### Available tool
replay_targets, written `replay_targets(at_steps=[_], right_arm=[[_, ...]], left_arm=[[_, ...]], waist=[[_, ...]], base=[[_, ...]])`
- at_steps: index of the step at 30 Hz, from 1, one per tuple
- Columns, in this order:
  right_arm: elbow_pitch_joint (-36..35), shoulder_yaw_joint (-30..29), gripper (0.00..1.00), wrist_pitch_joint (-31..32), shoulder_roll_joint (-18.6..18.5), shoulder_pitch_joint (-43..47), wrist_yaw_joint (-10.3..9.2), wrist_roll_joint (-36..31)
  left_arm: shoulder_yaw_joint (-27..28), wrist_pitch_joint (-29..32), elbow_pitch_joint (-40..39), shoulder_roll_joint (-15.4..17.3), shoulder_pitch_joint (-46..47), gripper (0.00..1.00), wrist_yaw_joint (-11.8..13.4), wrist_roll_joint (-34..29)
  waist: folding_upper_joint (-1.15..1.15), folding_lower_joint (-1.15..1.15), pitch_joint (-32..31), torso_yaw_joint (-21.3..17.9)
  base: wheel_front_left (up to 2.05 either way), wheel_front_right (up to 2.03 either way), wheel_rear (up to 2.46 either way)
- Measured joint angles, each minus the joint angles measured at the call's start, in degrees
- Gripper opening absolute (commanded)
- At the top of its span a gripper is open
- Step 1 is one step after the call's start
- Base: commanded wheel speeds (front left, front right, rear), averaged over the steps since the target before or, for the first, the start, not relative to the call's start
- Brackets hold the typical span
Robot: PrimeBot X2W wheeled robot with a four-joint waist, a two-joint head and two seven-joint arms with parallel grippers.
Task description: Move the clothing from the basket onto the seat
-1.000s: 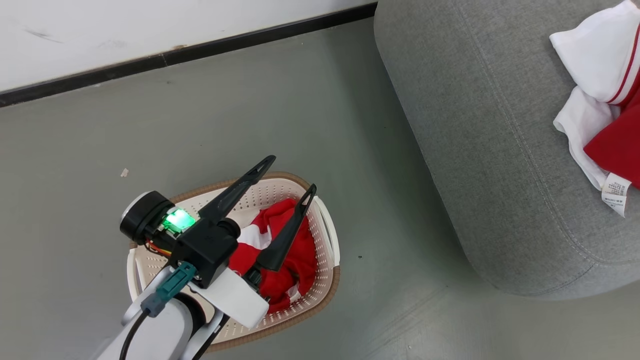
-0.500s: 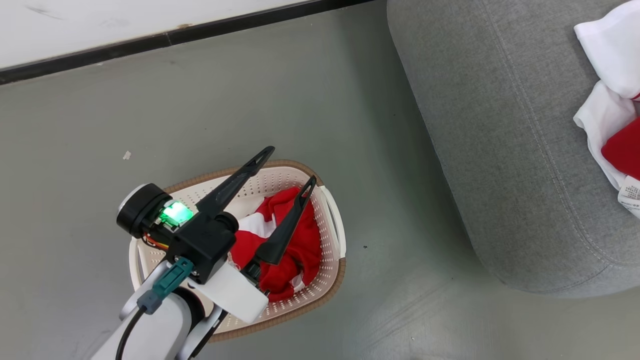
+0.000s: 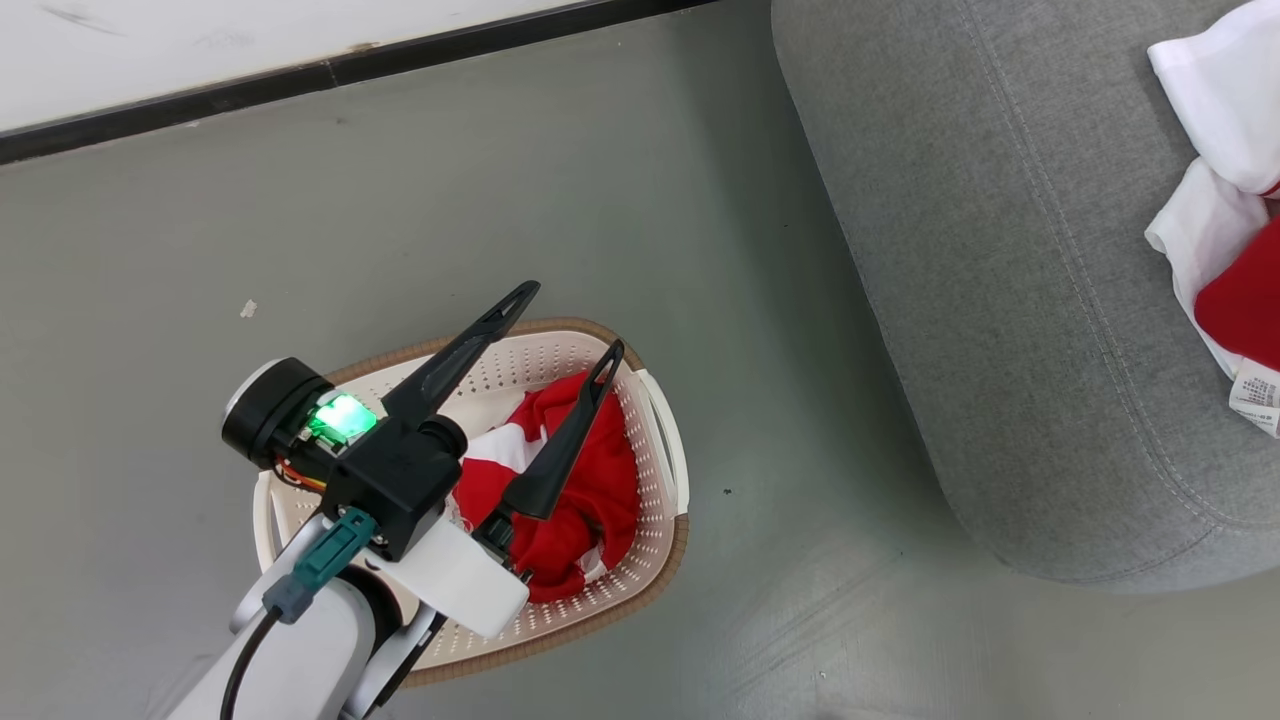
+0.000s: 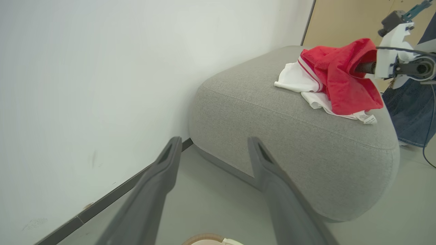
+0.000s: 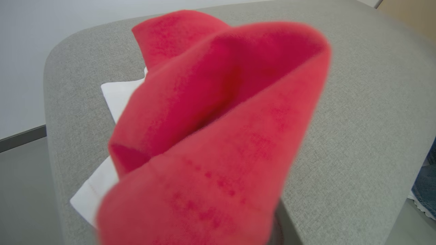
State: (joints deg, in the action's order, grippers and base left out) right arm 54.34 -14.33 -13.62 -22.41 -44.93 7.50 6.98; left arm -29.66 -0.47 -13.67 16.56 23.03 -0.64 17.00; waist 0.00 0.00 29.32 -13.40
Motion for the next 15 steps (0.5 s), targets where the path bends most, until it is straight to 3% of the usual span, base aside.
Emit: replay_targets(at_steps=[1, 15], right_arm=[[0.01, 0.23, 1.0, -0.01, 0.18, 0.01, 0.0, 0.01], [-1.04, 5.59, 1.0, -0.19, 0.86, 2.57, 0.0, 1.55]], left_arm=[[0.01, -0.13, 0.09, -0.03, 0.0, 1.0, 0.0, 0.01], [0.2, -1.67, 1.63, -0.48, 0.0, 1.0, -0.02, 0.16]], waist=[[0.0, 0.0, -0.09, -0.17], [0.0, 0.0, -0.91, -2.11]], base=[[0.0, 0.0, 0.0], [0.0, 0.0, 0.0]])
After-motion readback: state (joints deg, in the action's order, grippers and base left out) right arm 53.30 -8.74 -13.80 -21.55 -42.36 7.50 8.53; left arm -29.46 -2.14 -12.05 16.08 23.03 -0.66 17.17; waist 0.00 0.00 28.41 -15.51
